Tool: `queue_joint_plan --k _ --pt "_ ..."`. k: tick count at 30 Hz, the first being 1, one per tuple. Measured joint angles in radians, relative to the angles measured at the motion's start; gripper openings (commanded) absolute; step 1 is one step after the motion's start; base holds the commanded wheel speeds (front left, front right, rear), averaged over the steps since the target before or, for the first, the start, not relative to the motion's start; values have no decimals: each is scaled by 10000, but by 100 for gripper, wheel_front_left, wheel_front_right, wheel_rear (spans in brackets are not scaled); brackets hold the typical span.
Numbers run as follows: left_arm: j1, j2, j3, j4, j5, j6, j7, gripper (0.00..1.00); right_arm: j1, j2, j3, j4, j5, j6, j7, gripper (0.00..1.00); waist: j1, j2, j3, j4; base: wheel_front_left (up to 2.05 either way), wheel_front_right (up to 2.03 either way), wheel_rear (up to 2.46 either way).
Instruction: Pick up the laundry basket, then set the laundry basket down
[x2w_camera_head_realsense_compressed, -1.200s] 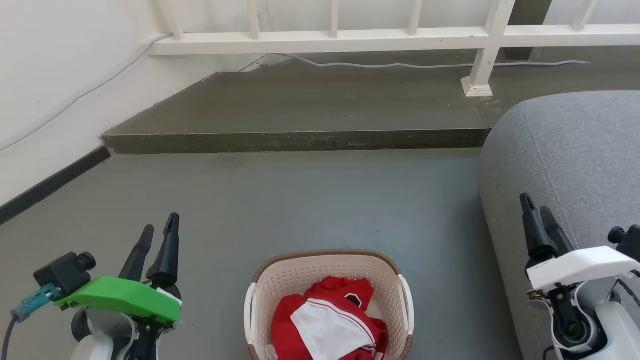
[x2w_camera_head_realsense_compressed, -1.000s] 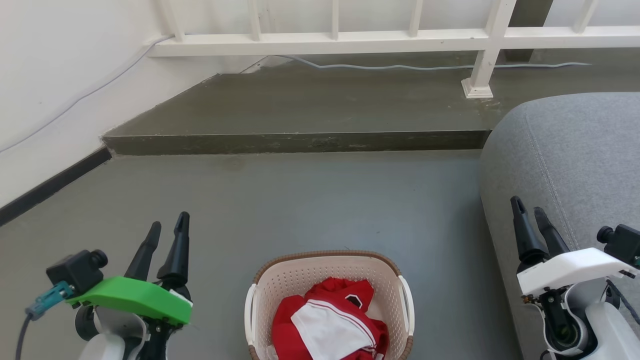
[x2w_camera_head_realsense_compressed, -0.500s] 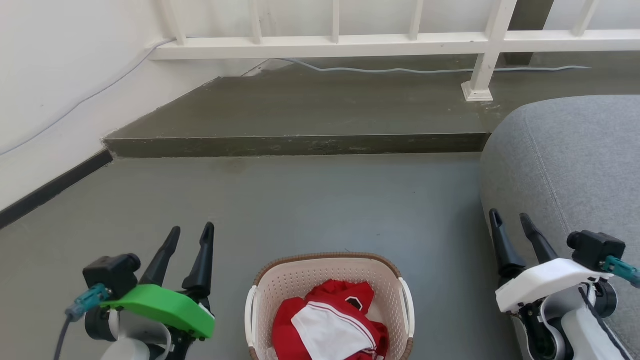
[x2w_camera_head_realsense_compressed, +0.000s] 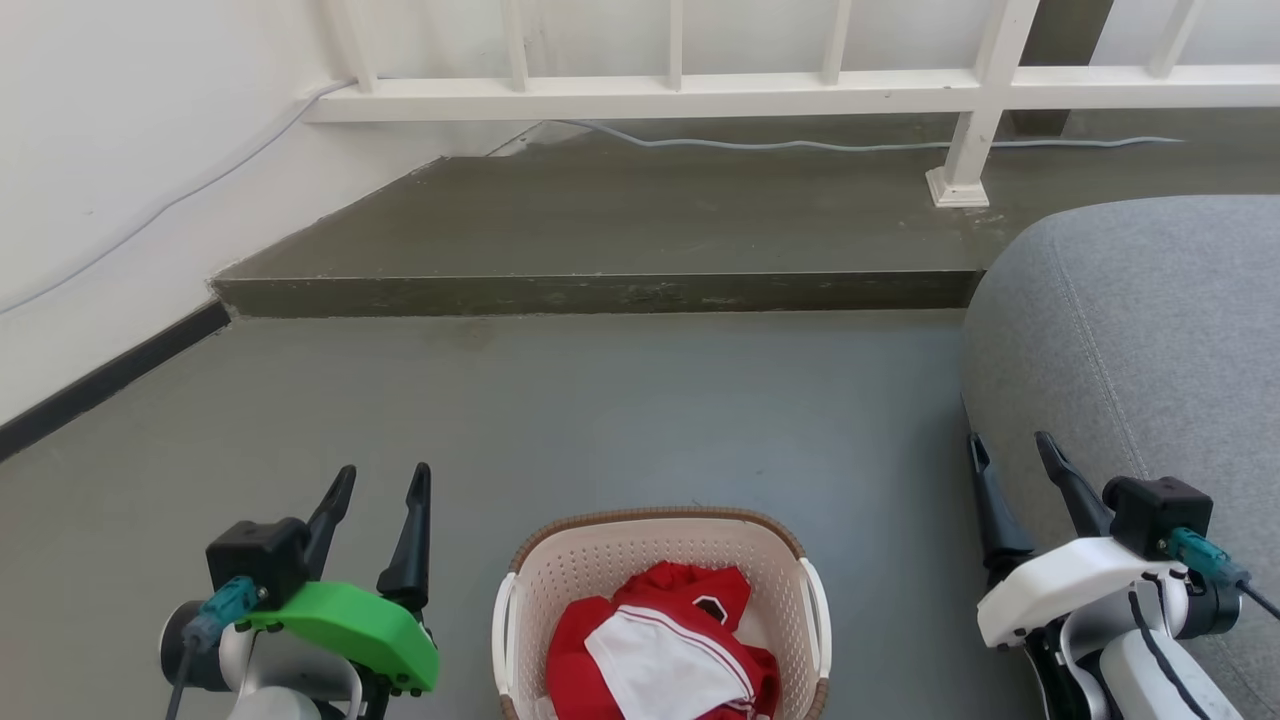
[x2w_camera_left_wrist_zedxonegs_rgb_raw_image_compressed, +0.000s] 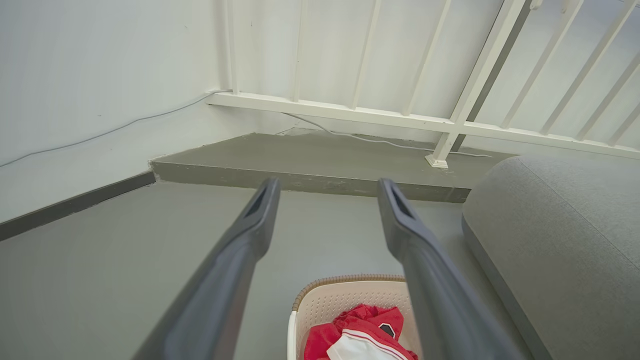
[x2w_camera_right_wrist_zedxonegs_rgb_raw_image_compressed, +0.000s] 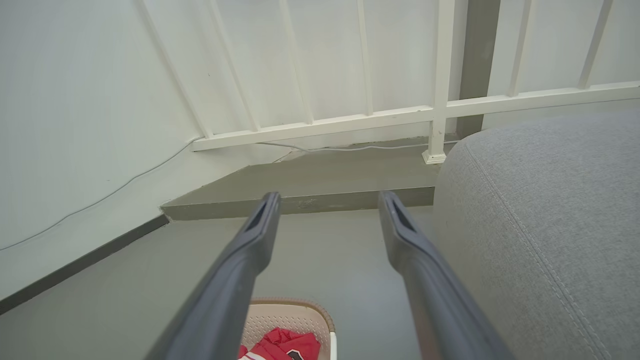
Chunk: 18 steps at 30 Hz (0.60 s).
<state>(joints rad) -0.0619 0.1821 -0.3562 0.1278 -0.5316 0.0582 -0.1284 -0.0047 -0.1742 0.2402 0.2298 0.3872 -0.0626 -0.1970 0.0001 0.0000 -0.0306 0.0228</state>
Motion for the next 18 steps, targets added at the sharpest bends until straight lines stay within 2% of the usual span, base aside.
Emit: queue_joint_plan --k 14,18 --pt "6 -15 -267 -111 1570 439 -330 100 175 213 86 -244 -1331 -278 -506 100 0 0 -78 -7 0 0 0" --pt "10 -48 -276 -125 1755 479 -399 100 241 291 -31 -293 -1365 -290 -531 100 0 0 -79 -28 0 0 0"
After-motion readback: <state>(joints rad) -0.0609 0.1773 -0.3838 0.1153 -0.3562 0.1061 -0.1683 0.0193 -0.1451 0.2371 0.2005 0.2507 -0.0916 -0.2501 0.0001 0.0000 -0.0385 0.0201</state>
